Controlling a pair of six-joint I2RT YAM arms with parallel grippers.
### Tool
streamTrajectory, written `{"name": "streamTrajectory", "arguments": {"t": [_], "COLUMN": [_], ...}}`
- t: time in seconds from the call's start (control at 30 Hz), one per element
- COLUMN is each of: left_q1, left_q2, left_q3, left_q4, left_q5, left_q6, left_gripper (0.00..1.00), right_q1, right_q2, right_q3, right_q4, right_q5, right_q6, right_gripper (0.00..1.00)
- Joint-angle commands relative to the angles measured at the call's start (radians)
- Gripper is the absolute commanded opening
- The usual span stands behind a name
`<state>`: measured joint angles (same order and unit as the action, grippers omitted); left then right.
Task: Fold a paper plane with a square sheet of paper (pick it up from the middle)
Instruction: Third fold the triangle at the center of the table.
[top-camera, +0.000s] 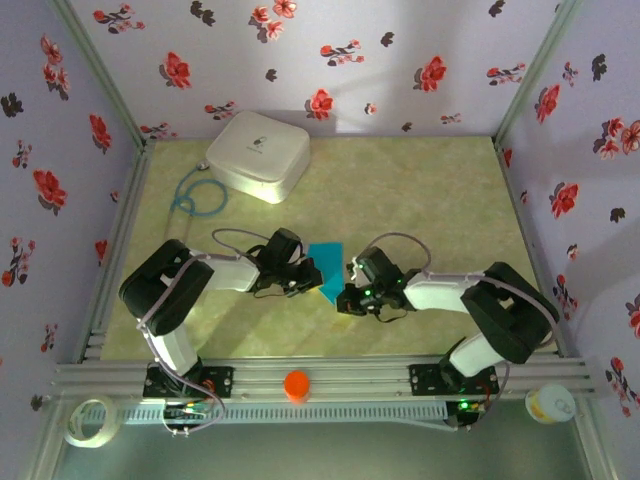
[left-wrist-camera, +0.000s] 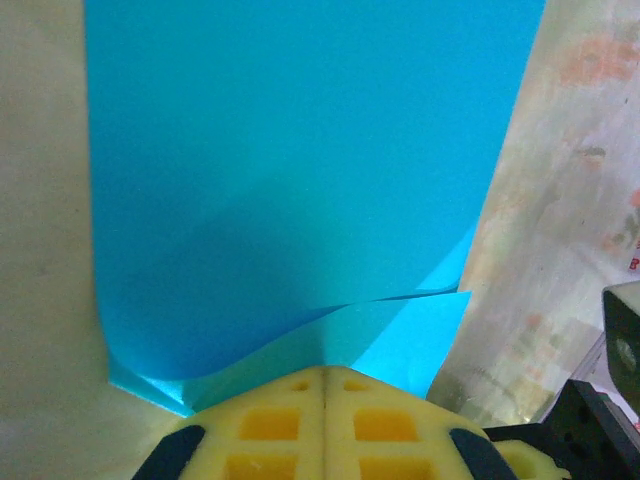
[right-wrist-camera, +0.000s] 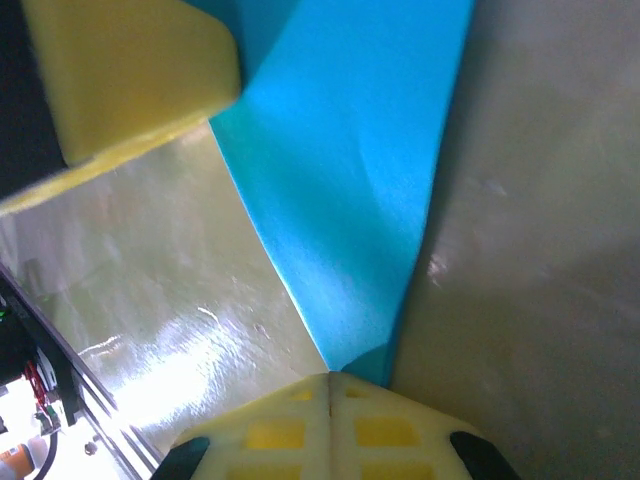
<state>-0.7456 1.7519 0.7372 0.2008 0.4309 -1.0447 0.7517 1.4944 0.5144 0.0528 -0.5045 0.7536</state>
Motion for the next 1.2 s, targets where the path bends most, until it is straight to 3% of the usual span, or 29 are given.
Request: {"name": "streamTrajectory", "arguments": {"t": [0.0,0.23,0.5,0.7,0.87,1.07,1.17], "left_q1": [0.014,0.014,0.014,0.014,0.003,-0.006,-0.018], "left_q2": [0.001,-0.011,-0.012,-0.017,-0.055,-0.118,-0.110], "left_q3": [-0.029,-0.048,-0.050,-0.047,-0.006,0.028,0.050], "left_q4": [-0.057,-0.031,-0.014,0.011,-0.012,-0.071,-0.108], "left_q5": [-0.040,-0.052,-0.044,-0.023,-0.013,-0.043,-0.069], "left_q6": [0.011,0.012,0.008,0.016,0.046,0.063,0.059], "left_gripper": [0.00,0.00,0.00,0.00,0.00,0.10,0.10], "right_q1": [0.001,-0.005,-0.035,-0.038,-0.037,-0.034,-0.034], "right_q2": [-0.040,-0.136,0.018,0.102,0.137,0.132,0.129], "right_q3": [-0.040,0.049,0.184,0.175,0.130,0.101,0.100], "right_q4": [-0.053,-0.091,-0.078,-0.046,-0.054,-0.020,-0.017], "right_q5": [0.020,0.063,0.065,0.041,0.094,0.097,0.107], "right_q6": [0.043,0.041,0.035,0.045,0.079,0.101,0.107], "right_gripper": [0.07,0.06,0.06,0.05,0.02,0.01,0.01]}}
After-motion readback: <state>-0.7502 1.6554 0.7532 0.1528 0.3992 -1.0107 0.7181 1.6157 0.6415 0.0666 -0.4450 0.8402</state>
